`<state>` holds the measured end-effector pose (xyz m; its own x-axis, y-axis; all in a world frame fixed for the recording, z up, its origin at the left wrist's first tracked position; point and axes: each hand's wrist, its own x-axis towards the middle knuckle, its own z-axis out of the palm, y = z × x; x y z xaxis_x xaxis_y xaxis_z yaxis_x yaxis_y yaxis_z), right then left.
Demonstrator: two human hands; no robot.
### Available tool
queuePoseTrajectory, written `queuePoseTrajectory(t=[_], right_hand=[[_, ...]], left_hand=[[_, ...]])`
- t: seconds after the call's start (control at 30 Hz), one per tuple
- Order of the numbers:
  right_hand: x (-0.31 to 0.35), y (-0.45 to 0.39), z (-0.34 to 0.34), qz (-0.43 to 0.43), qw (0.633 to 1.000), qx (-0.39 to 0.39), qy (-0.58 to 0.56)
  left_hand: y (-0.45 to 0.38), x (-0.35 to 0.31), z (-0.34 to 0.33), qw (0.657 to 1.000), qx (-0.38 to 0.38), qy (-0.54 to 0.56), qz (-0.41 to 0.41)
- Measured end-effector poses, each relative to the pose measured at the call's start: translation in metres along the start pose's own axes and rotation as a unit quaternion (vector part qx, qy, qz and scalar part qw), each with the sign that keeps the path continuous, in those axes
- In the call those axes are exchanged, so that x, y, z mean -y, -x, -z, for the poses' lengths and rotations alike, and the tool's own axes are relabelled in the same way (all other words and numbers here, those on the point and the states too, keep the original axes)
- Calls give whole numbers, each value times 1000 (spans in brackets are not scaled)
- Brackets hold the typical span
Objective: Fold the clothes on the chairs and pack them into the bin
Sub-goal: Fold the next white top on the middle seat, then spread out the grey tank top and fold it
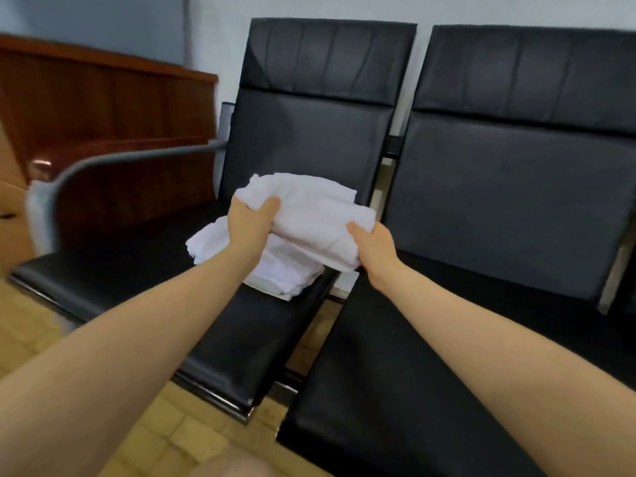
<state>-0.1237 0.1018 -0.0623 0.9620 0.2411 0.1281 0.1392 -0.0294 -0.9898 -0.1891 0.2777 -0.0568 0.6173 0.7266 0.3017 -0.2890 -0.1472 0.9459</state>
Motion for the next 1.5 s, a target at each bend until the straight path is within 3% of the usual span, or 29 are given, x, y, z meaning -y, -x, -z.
queuePoseTrajectory(t=[0.1, 0.13, 0.2, 0.27, 0.33, 0.47, 0.6, 0.67, 0.73, 0.83, 0.97, 1.27, 1.5], right_hand=[[-4, -24, -49, 29, 999, 20, 29], [-9, -26, -58, 44, 995, 40, 85], [-29, -28, -84, 72, 957, 115, 256], [-43, -25, -95, 91, 916, 138, 366], [-47, -22, -96, 94, 910, 125, 384], [-38, -19, -75, 93, 889, 136, 427], [-33, -5, -43, 81, 917, 111, 374], [-29, 8, -20, 88, 925, 87, 360], [-25, 21, 6, 88, 937, 54, 335], [-20, 35, 48, 50, 960, 15, 276], [-19, 55, 132, -7, 972, -21, 233], [-50, 122, 377, -106, 958, -179, 198], [-66, 156, 522, -125, 896, -325, 275]], left_hand=[[-40, 10, 33, 985, -22, -160, -63], [-47, 16, 40, 974, -15, -216, -64], [-62, 36, 58, 942, -6, -334, -31], [-62, 54, 70, 910, -1, -414, 28], [-56, 67, 77, 892, -9, -449, 43], [-44, 60, 82, 881, -21, -472, -9], [-27, 33, 78, 844, -65, -521, -110], [-11, 16, 62, 853, -50, -498, -147], [8, 1, 36, 887, 17, -437, -148], [48, -12, -12, 930, 145, -322, -106], [111, -15, -89, 948, 213, -228, -52], [251, -15, -259, 925, 362, -114, 0], [341, -12, -374, 887, 448, -95, 49]])
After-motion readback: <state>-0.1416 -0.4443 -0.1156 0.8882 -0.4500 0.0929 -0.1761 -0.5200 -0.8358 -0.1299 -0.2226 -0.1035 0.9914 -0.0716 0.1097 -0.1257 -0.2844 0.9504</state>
